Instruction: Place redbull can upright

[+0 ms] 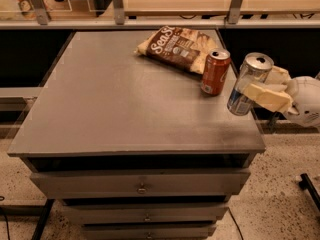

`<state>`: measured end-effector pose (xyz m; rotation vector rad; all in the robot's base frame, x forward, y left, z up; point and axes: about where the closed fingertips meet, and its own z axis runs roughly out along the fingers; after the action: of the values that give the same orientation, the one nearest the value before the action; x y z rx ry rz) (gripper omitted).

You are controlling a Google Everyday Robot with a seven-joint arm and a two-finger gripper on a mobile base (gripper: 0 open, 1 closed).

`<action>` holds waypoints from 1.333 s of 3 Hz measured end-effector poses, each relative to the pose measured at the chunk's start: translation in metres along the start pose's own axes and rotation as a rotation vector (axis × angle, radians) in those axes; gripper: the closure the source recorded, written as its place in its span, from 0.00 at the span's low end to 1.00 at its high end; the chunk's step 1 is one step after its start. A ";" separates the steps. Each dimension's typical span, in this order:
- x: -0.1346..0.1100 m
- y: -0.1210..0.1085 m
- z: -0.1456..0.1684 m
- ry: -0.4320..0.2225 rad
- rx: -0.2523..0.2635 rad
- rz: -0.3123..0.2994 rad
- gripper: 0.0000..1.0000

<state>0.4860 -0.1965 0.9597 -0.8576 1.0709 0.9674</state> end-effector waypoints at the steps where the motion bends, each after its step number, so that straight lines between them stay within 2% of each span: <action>1: 0.005 0.034 -0.015 -0.016 -0.015 0.064 1.00; 3: 0.024 0.038 -0.009 -0.025 -0.045 0.061 1.00; 4: 0.033 0.037 -0.008 -0.015 -0.043 0.047 1.00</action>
Offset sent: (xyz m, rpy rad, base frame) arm -0.0505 -0.0067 -0.0265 0.0563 0.0829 0.0329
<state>0.4553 -0.1846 0.9219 -0.8620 1.0649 1.0383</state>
